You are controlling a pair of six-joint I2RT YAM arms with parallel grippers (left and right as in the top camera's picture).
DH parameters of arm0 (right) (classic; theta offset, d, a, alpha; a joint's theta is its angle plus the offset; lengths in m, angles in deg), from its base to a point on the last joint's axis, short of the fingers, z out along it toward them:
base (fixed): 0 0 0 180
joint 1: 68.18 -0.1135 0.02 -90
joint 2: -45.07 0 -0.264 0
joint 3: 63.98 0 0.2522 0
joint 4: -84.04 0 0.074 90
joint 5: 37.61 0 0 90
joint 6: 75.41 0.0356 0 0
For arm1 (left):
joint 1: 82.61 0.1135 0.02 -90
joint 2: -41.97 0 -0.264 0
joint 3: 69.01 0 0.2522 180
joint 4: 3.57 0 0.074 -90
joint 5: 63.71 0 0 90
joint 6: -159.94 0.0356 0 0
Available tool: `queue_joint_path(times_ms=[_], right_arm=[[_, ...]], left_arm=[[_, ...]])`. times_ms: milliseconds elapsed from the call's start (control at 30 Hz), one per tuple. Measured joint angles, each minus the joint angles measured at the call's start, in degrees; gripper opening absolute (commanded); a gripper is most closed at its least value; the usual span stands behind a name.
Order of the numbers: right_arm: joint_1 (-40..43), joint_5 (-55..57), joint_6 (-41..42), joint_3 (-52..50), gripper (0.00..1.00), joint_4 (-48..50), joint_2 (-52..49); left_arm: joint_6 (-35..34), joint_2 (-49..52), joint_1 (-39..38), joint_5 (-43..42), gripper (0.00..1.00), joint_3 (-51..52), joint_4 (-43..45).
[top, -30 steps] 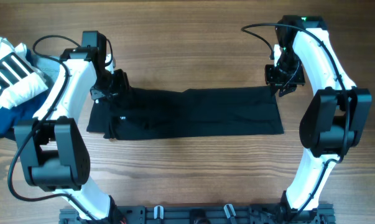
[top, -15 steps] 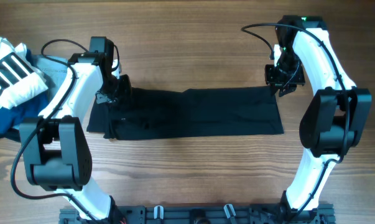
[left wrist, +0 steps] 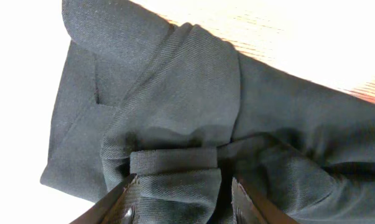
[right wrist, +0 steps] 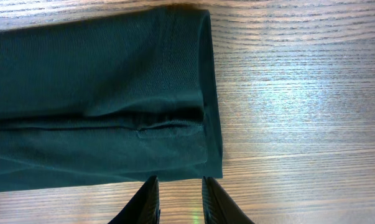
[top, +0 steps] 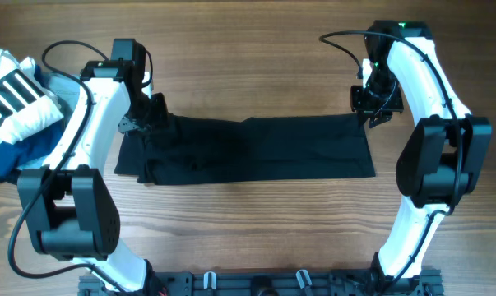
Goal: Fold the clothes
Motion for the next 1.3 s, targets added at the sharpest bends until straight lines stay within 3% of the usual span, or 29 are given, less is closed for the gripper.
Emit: queue_joint_path(times_ms=[100, 167, 233, 300, 467, 567, 600, 633, 800, 867, 900, 933, 1000, 1200, 1300], right_arm=[[0.0, 0.0, 0.0, 0.0, 0.24, 0.0, 0.0], [0.0, 0.0, 0.0, 0.0, 0.24, 0.0, 0.0], [0.0, 0.0, 0.0, 0.0, 0.24, 0.0, 0.0], [0.0, 0.0, 0.0, 0.0, 0.24, 0.0, 0.0], [0.0, 0.0, 0.0, 0.0, 0.24, 0.0, 0.0], [0.0, 0.0, 0.0, 0.0, 0.24, 0.0, 0.0], [0.0, 0.0, 0.0, 0.0, 0.24, 0.0, 0.0], [0.0, 0.0, 0.0, 0.0, 0.24, 0.0, 0.0], [0.0, 0.0, 0.0, 0.0, 0.24, 0.0, 0.0], [0.0, 0.0, 0.0, 0.0, 0.24, 0.0, 0.0], [0.0, 0.0, 0.0, 0.0, 0.24, 0.0, 0.0], [0.0, 0.0, 0.0, 0.0, 0.24, 0.0, 0.0], [0.0, 0.0, 0.0, 0.0, 0.24, 0.0, 0.0], [0.0, 0.0, 0.0, 0.0, 0.24, 0.0, 0.0], [0.0, 0.0, 0.0, 0.0, 0.24, 0.0, 0.0]], left_arm=[[-0.3, 0.1, 0.0, 0.6, 0.44, 3.1, 1.1], [-0.5, 0.3, 0.0, 0.6, 0.33, 4.5, 1.5], [-1.0, 0.4, 0.0, 0.6, 0.12, 4.9, 1.9], [-1.4, 0.4, 0.0, 0.6, 0.05, 4.9, 2.5], [-1.3, 0.4, 0.0, -1.7, 0.04, 4.9, 3.5], [-0.9, 0.4, 0.0, -4.4, 0.24, 4.9, 3.7], [-0.9, 0.4, 0.0, -4.7, 0.52, 4.9, 3.9], [-0.3, 0.4, 0.0, -4.4, 0.60, 4.9, 3.9], [-1.4, 0.4, 0.0, 0.8, 0.62, 4.9, 2.5], [-1.6, 0.4, 0.0, 0.8, 0.49, 6.1, 3.9], [-1.8, 0.4, 0.0, 0.6, 0.31, 7.5, 4.6], [-2.1, 0.4, 0.0, 0.2, 0.19, 8.5, 4.7], [-2.3, 0.4, 0.0, 0.0, 0.04, 8.9, 5.0], [-1.2, -0.2, 0.0, -4.8, 0.04, 7.2, 5.6], [9.2, -5.8, -0.3, -21.0, 0.05, 6.3, 6.5]])
